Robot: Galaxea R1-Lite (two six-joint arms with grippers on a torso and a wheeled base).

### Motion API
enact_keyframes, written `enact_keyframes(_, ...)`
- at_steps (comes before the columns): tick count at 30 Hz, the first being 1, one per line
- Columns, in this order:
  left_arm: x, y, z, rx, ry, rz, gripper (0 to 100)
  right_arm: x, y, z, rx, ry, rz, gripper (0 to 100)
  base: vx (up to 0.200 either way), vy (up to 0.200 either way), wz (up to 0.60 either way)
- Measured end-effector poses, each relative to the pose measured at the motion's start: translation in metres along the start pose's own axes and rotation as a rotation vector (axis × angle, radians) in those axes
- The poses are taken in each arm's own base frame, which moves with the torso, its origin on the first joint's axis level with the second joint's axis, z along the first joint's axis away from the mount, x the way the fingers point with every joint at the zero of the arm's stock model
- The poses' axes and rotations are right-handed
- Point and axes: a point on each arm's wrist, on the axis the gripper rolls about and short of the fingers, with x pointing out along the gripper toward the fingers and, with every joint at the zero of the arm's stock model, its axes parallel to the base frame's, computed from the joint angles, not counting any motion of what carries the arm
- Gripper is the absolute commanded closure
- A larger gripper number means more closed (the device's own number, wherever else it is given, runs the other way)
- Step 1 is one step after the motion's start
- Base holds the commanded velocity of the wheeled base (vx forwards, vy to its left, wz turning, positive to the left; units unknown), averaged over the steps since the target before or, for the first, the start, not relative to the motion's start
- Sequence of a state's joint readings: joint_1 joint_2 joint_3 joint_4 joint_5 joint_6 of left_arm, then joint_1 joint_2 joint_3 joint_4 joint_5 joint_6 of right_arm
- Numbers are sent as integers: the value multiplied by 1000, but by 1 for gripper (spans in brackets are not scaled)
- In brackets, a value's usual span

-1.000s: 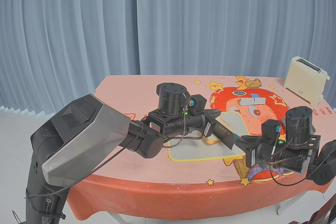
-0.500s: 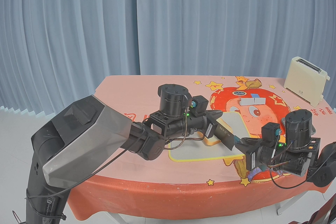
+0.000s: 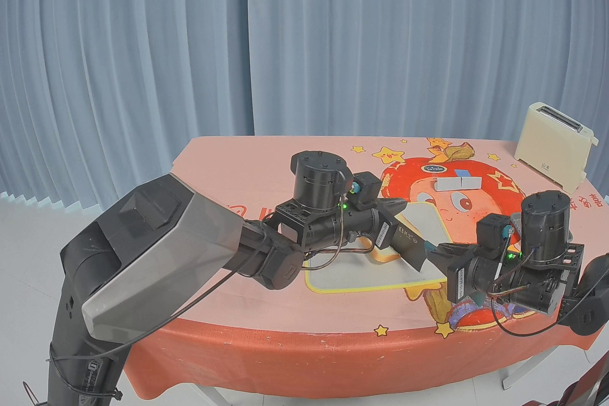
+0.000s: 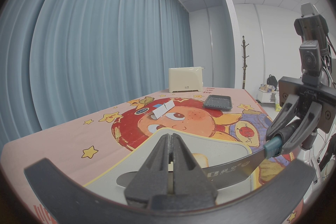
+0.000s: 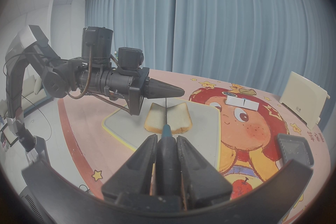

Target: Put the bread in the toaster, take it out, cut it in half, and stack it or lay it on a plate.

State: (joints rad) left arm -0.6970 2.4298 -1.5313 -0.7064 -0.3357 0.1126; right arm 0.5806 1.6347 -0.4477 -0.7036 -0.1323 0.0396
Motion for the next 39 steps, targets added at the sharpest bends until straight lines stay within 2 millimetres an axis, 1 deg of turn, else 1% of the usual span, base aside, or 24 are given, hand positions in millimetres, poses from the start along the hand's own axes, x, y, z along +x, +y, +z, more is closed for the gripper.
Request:
enact_keyframes(11, 2, 4, -16, -12, 25, 6, 100, 1, 0, -9, -12, 37, -1, 100, 0, 0, 0)
enact_keyframes(18, 2, 3, -14, -9, 23, 5, 100, 1, 0, -11, -14, 46, -1, 100, 0, 0, 0)
enact_keyframes(25, 2, 3, -6, -2, 7, 6, 100, 1, 0, -5, -3, 21, -1, 100, 0, 0, 0)
enact_keyframes(28, 2, 4, -5, -3, 8, 8, 100, 2, 0, -2, 0, 13, 1, 100, 0, 0, 0)
enact_keyframes(33, -1, 12, -9, -9, 14, 24, 100, 3, 0, -3, -1, 17, 1, 100, 0, 0, 0)
enact_keyframes(39, -1, 14, -18, -15, 30, 26, 100, 3, 1, -10, -14, 43, 3, 100, 0, 0, 0)
